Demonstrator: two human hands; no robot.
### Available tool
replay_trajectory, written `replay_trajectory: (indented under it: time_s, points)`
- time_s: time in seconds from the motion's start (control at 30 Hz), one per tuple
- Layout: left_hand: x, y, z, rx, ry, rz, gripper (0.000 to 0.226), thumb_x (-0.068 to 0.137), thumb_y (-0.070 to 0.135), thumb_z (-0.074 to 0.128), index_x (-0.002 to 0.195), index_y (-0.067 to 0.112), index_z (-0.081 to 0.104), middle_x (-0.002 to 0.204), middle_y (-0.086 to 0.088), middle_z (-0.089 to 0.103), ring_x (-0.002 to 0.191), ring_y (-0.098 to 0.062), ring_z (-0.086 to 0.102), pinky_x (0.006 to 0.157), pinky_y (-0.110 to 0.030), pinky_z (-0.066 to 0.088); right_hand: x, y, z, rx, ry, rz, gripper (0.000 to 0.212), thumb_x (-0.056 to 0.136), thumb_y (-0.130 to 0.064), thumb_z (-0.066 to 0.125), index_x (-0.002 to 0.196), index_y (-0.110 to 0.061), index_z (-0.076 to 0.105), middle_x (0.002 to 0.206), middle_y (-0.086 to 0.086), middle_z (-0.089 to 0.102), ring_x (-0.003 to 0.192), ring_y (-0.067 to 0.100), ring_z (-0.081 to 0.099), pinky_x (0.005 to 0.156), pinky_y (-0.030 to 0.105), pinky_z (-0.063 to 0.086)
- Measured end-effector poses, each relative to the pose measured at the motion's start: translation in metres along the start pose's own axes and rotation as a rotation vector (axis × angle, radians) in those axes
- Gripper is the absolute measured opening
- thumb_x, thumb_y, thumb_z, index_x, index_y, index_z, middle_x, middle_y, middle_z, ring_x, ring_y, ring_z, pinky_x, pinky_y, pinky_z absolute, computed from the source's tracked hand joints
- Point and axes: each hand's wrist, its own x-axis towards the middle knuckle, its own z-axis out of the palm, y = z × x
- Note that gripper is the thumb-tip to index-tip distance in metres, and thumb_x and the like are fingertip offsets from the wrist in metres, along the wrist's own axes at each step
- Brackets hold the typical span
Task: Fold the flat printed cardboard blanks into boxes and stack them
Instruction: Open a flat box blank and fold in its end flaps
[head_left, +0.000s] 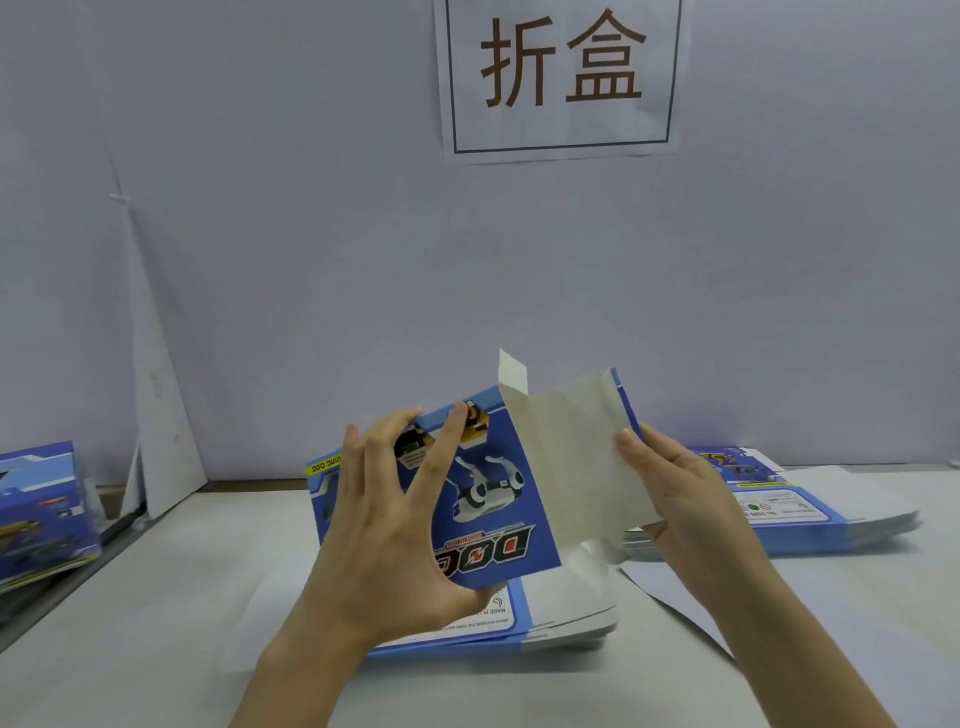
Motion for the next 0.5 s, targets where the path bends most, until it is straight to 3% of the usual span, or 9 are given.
replay_trajectory:
  time_s: [0.1, 0.17, 0.23, 0.27, 0.33, 0.37, 0.43, 0.5]
  points:
    - [-0.002, 0.008, 0.009, -0.086, 0.019, -0.216, 0.12, 0.053, 0.071, 0.072, 0.15, 0.034, 0.011, 0.141, -0.01, 0.024, 0.13, -0.028, 0.03, 0.104, -0.056, 0.038, 0.003, -0.001, 0.001, 0.094, 0.055, -0.062, 0.026, 0.091, -0.035, 0.056, 0.111, -0.024, 0.068, 0.109, 0.002, 0.07, 0.095, 0.019, 0.065, 0.083, 0.035, 0.053]
    - [-0.001, 0.013, 0.01, -0.329, 0.078, -0.489, 0.123, 0.051, 0.075, 0.073, 0.145, 0.048, -0.002, 0.134, 0.012, 0.015, 0.132, -0.019, 0.023, 0.106, -0.036, 0.032, 0.002, -0.002, 0.004, 0.026, 0.022, -0.098, 0.026, 0.097, -0.022, 0.049, 0.12, -0.031, 0.057, 0.123, 0.002, 0.064, 0.103, 0.016, 0.064, 0.088, 0.032, 0.05]
    - [0.004, 0.015, 0.01, -0.561, 0.151, -0.708, 0.121, 0.039, 0.075, 0.068, 0.141, 0.055, 0.004, 0.12, 0.018, 0.018, 0.126, -0.01, 0.024, 0.1, -0.032, 0.037, -0.004, 0.0, 0.007, -0.199, -0.197, -0.095, 0.045, 0.093, -0.017, 0.059, 0.13, -0.039, 0.045, 0.132, -0.003, 0.058, 0.107, 0.008, 0.062, 0.081, 0.021, 0.05]
    - [0.006, 0.015, 0.01, -0.623, 0.178, -0.778, 0.125, 0.035, 0.073, 0.067, 0.143, 0.051, 0.009, 0.119, 0.015, 0.019, 0.122, -0.008, 0.024, 0.1, -0.034, 0.039, -0.01, 0.003, 0.009, -0.347, -0.354, -0.067, 0.063, 0.086, -0.025, 0.069, 0.136, -0.044, 0.036, 0.137, -0.01, 0.052, 0.112, 0.003, 0.058, 0.08, 0.017, 0.049]
    - [0.01, 0.021, 0.009, -0.69, 0.187, -0.861, 0.133, 0.032, 0.072, 0.067, 0.148, 0.043, 0.007, 0.119, 0.011, 0.019, 0.124, -0.011, 0.023, 0.096, -0.032, 0.035, -0.021, 0.014, 0.022, -0.563, -0.611, -0.036, 0.104, 0.066, -0.048, 0.08, 0.144, -0.057, 0.01, 0.141, -0.029, 0.036, 0.127, -0.006, 0.044, 0.095, 0.017, 0.044]
    - [0.012, 0.027, 0.009, -0.71, 0.167, -0.881, 0.136, 0.032, 0.074, 0.066, 0.149, 0.042, 0.004, 0.118, 0.01, 0.017, 0.126, -0.014, 0.023, 0.093, -0.031, 0.034, -0.026, 0.021, 0.03, -0.579, -0.678, -0.066, 0.114, 0.063, -0.049, 0.081, 0.142, -0.061, -0.001, 0.141, -0.037, 0.03, 0.129, -0.01, 0.039, 0.101, 0.019, 0.042]
    - [0.012, 0.037, 0.008, -0.779, 0.123, -0.883, 0.137, 0.036, 0.086, 0.062, 0.149, 0.043, -0.002, 0.119, 0.011, 0.016, 0.131, -0.015, 0.023, 0.093, -0.029, 0.033, -0.031, 0.031, 0.043, -0.512, -0.653, -0.203, 0.114, 0.07, -0.036, 0.081, 0.14, -0.063, -0.005, 0.141, -0.036, 0.034, 0.126, -0.007, 0.046, 0.098, 0.024, 0.049]
    - [0.012, 0.036, 0.005, -0.835, 0.112, -0.835, 0.134, 0.04, 0.092, 0.054, 0.149, 0.041, -0.004, 0.128, 0.012, 0.025, 0.133, -0.011, 0.028, 0.102, -0.029, 0.033, -0.027, 0.03, 0.044, -0.387, -0.483, -0.327, 0.099, 0.072, -0.022, 0.079, 0.132, -0.07, 0.017, 0.131, -0.022, 0.053, 0.114, 0.004, 0.06, 0.084, 0.027, 0.056]
